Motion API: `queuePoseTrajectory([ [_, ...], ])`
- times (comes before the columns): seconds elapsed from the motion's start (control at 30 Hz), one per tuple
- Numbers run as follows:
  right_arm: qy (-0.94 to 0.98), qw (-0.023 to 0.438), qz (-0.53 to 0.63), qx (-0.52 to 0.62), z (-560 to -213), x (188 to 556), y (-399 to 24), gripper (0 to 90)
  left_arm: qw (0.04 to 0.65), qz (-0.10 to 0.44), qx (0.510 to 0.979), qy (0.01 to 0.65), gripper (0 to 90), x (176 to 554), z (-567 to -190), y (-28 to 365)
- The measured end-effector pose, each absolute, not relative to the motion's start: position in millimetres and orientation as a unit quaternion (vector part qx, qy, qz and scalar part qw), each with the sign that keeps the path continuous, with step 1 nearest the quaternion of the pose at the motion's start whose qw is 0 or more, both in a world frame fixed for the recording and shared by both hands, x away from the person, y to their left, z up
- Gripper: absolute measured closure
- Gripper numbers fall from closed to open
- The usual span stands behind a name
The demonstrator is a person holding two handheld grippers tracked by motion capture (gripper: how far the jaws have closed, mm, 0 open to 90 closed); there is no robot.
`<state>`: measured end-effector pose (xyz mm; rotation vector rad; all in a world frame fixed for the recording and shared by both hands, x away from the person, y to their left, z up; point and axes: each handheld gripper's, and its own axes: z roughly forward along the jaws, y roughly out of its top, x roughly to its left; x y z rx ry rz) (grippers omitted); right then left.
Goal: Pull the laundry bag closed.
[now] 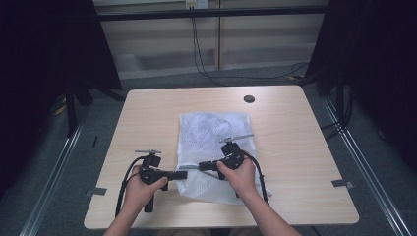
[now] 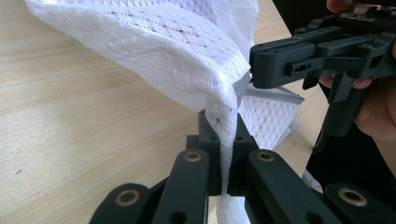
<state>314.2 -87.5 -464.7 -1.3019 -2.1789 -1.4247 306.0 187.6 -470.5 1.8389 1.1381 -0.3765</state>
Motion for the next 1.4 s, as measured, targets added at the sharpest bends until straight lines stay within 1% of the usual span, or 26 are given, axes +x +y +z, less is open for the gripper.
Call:
queuePoseTrajectory([
  [0.3,-0.744,0.115,-0.485,-0.444,-464.1,314.1,-87.8,87.8,0.449,-0.156,0.753,0.455,88.9,305.6,-469.3,186.8],
  [0.97,-0.745,0.116,-0.485,-0.443,-464.1,314.1,-88.3,87.8,0.445,-0.158,0.750,0.462,88.9,305.4,-467.7,186.2],
  [1.03,-0.750,0.109,-0.479,-0.444,-464.1,314.2,-89.0,87.8,0.444,-0.155,0.751,0.463,88.9,305.5,-467.5,186.8],
  [1.17,-0.743,0.114,-0.483,-0.449,-465.2,314.6,-93.2,87.8,0.451,-0.161,0.745,0.464,88.9,306.2,-467.7,189.3],
  [1.4,-0.749,0.107,-0.477,-0.448,-464.8,314.1,-94.4,87.8,0.447,-0.157,0.746,0.468,88.9,306.5,-467.4,190.1],
])
